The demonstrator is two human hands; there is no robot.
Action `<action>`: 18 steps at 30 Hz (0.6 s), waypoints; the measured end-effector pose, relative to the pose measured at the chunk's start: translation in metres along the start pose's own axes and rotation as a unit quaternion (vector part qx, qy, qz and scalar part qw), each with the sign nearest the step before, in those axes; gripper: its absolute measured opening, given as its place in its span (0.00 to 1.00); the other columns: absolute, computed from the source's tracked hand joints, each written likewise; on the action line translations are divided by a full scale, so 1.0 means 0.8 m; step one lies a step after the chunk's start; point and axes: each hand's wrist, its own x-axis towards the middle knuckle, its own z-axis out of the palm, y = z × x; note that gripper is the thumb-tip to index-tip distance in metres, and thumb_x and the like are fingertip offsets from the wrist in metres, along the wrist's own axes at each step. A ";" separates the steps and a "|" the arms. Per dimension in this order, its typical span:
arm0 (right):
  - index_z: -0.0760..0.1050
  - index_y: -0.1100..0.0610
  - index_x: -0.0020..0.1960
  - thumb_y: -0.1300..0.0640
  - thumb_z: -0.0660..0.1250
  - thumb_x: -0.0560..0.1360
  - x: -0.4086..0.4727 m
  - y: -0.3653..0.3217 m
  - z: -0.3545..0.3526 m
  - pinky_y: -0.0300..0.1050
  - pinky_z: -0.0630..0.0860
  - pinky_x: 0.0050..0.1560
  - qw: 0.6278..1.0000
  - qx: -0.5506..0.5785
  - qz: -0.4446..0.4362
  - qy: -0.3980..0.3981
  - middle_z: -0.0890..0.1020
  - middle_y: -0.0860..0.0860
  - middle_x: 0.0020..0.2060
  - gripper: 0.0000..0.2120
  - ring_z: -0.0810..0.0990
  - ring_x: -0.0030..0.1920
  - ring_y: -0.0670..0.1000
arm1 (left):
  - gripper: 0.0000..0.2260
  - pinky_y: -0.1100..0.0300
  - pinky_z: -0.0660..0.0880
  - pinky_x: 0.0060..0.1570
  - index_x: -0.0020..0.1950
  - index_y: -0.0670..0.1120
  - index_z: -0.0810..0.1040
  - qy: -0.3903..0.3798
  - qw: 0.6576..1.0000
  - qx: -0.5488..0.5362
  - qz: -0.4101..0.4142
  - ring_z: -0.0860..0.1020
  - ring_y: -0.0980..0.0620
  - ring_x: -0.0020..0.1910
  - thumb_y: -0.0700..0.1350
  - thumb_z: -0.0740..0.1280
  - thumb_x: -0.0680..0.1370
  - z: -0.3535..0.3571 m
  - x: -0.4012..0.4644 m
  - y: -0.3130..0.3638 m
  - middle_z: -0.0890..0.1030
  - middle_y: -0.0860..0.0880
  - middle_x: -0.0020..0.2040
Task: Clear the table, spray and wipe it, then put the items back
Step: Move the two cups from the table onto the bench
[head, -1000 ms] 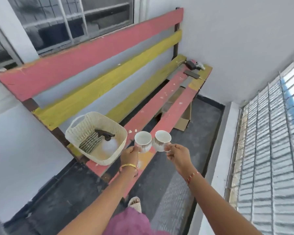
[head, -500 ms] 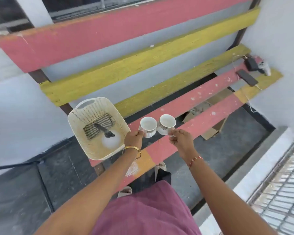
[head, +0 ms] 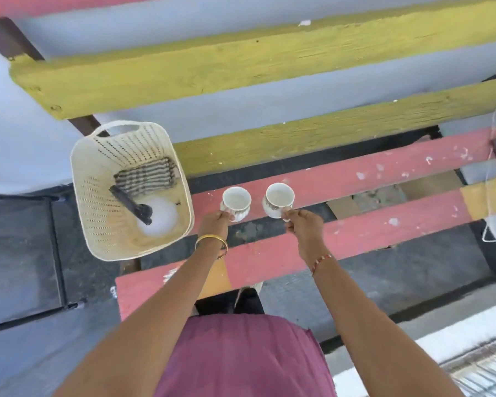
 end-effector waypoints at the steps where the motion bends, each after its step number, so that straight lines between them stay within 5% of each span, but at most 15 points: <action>1: 0.73 0.59 0.31 0.68 0.68 0.72 0.009 0.001 0.003 0.36 0.72 0.29 1.000 0.001 0.003 0.000 0.73 0.53 0.27 0.12 0.68 0.27 0.47 | 0.15 0.59 0.63 0.44 0.55 0.36 0.79 0.003 1.000 0.005 -0.002 0.70 0.47 0.43 0.45 0.59 0.79 0.002 0.007 -0.002 0.74 0.44 0.43; 7: 0.75 0.57 0.31 0.67 0.69 0.71 0.061 0.017 0.036 0.37 0.75 0.33 1.000 -0.019 0.016 -0.012 0.74 0.44 0.17 0.12 0.70 0.27 0.47 | 0.15 0.58 0.64 0.43 0.54 0.35 0.79 0.012 1.000 0.006 -0.009 0.70 0.47 0.42 0.44 0.60 0.79 0.009 0.045 -0.020 0.75 0.41 0.41; 14: 0.77 0.58 0.36 0.66 0.68 0.73 0.085 0.032 0.052 0.43 0.79 0.46 0.999 -0.038 0.017 -0.020 0.78 0.51 0.30 0.09 0.76 0.31 0.48 | 0.15 0.59 0.66 0.39 0.55 0.35 0.80 -0.003 0.999 -0.040 -0.010 0.70 0.48 0.40 0.45 0.63 0.78 0.024 0.065 -0.033 0.78 0.38 0.41; 18: 0.78 0.59 0.42 0.67 0.66 0.74 0.093 0.035 0.053 0.44 0.79 0.49 0.998 -0.043 0.026 -0.025 0.79 0.51 0.32 0.06 0.77 0.34 0.48 | 0.15 0.58 0.67 0.44 0.59 0.38 0.79 -0.006 0.998 -0.064 -0.017 0.71 0.47 0.42 0.46 0.62 0.78 0.029 0.073 -0.033 0.82 0.35 0.49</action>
